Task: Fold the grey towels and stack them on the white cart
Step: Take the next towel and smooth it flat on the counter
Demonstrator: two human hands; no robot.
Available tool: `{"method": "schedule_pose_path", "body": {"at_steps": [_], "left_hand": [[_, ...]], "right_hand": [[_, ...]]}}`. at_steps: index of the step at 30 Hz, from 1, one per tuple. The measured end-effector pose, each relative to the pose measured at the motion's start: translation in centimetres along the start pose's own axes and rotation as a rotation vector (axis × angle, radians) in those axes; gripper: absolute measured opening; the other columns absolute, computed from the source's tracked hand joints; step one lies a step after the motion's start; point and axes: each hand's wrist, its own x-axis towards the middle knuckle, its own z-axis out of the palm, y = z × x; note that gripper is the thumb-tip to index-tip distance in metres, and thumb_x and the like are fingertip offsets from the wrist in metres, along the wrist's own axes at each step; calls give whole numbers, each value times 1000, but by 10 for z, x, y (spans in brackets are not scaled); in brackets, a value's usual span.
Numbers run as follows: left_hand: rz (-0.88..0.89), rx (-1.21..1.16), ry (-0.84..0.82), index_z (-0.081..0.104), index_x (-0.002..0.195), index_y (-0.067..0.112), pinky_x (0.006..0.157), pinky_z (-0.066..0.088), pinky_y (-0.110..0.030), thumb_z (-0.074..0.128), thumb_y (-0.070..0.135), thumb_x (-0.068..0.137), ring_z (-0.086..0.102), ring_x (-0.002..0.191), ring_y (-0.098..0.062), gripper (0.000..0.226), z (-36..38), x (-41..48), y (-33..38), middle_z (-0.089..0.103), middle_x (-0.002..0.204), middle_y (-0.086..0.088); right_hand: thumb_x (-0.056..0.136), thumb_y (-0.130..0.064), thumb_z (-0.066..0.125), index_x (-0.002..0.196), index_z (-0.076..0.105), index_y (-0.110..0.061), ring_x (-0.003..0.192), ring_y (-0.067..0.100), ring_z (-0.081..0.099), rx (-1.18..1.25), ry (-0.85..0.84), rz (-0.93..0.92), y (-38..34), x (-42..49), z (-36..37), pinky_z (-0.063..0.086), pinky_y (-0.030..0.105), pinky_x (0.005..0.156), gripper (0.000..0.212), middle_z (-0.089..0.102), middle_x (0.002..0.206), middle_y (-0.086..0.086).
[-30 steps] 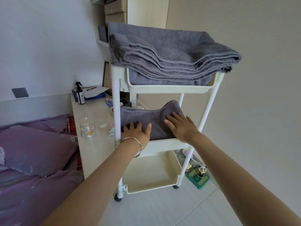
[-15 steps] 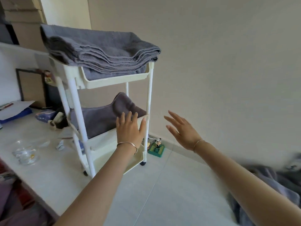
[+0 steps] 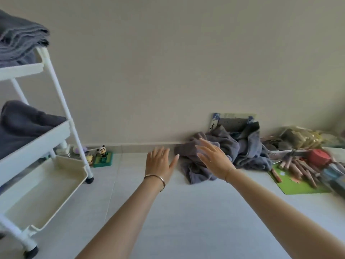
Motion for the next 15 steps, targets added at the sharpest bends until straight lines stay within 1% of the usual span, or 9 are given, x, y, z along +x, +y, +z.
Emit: {"method": "schedule_pose_path", "body": {"at_steps": [2,4,6,10,11,13,15], "left_hand": [[33,1,-48,36,142,15,111,21,-34,24,55,96,29,137,-24,61,19,-1,20,39,147,-3],[65,-23,-71,31,144,14,110,22,-34,27,53,96,30,136,-24,62,32,1,38,38,147,-5],[93,-57,-79,25,146,13,108,25,-33,30,52,96,34,132,-24,64,44,7,56,39,145,-5],[103,-65,-78,21,147,13,107,28,-32,34,53,95,36,130,-23,67,64,33,84,38,146,-6],[95,-63,-80,21,147,12,107,28,-32,35,53,95,36,131,-24,68,71,42,92,37,146,-7],[71,-62,-95,22,147,13,108,27,-34,35,53,94,35,132,-24,68,81,59,101,36,147,-7],[43,-59,-100,22,147,13,109,27,-35,36,54,94,34,134,-24,68,93,79,111,35,148,-7]], "right_hand": [[99,-41,37,138,45,-31,138,15,28,3,-16,55,25,-16,1,23,36,114,41,21,155,-12],[99,-38,39,137,45,-30,135,18,34,25,-30,114,49,-29,2,26,38,113,39,22,155,-10],[98,-40,40,136,46,-29,130,21,42,47,-29,172,74,-37,3,30,39,111,40,23,155,-9],[97,-46,39,140,43,-29,135,20,35,65,-75,244,119,-38,7,29,38,113,46,20,156,-11],[96,-46,40,140,42,-29,133,18,38,75,-91,249,132,-33,8,29,37,112,47,20,156,-11],[96,-45,42,140,42,-27,122,13,49,105,-107,249,148,-22,11,32,36,110,47,21,155,-10],[96,-45,43,140,41,-28,113,11,55,130,-135,240,167,-4,14,36,37,108,48,21,156,-10]]}}
